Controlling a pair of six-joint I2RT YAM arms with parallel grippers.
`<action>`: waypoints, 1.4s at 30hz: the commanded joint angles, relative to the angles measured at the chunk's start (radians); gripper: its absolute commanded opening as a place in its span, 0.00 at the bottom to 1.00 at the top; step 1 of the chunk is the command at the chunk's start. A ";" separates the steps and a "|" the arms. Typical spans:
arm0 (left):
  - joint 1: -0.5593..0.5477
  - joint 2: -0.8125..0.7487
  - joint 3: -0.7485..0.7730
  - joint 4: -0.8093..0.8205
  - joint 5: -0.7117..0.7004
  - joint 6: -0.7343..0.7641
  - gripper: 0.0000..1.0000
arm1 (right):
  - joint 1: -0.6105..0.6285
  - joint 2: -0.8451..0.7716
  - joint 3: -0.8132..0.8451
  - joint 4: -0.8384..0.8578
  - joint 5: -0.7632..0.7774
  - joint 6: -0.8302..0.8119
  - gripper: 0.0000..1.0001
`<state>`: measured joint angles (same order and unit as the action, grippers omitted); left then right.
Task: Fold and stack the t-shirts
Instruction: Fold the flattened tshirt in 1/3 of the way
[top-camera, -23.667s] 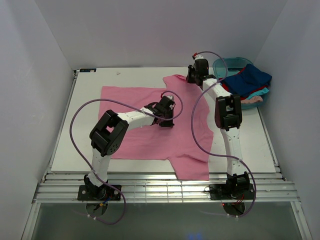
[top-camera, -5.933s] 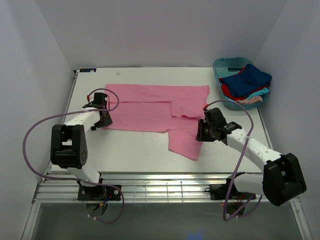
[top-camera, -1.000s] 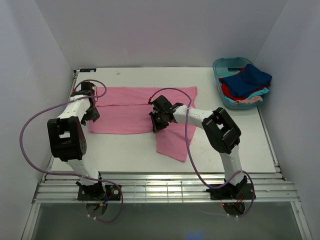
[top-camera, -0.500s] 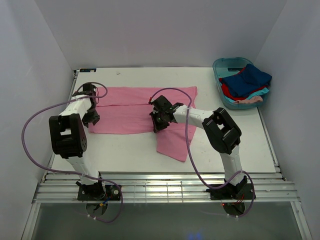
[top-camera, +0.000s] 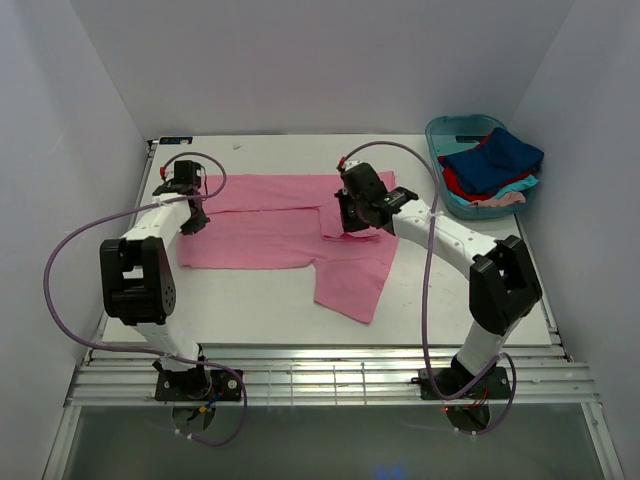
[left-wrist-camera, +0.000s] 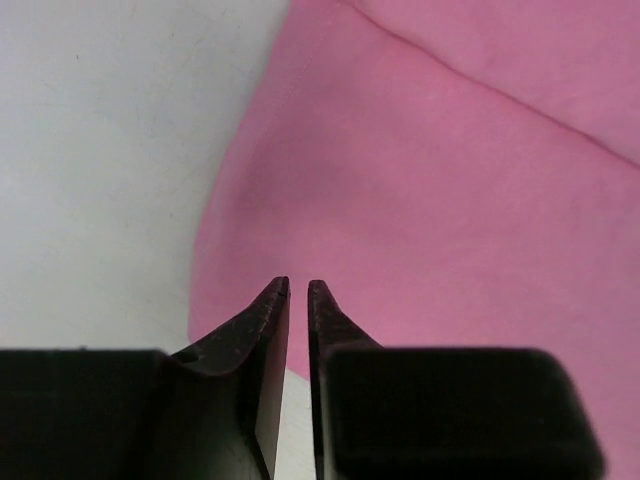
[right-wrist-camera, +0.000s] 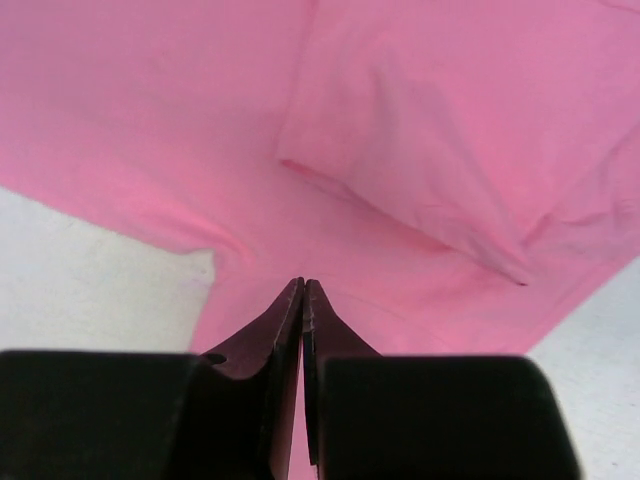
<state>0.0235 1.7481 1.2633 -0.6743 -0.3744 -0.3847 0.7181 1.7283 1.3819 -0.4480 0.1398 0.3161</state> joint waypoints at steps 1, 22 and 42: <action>0.003 -0.096 -0.042 0.093 0.012 0.007 0.19 | -0.089 0.022 -0.032 0.006 0.051 -0.031 0.08; -0.007 0.070 -0.104 0.147 0.118 0.000 0.00 | -0.293 0.338 0.126 0.088 0.004 -0.107 0.08; -0.157 0.241 -0.032 0.145 0.101 -0.025 0.00 | -0.465 0.372 0.117 0.006 0.011 -0.114 0.08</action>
<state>-0.1184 1.9209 1.2507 -0.4969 -0.3332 -0.3809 0.2874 2.0693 1.4849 -0.3878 0.1139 0.2276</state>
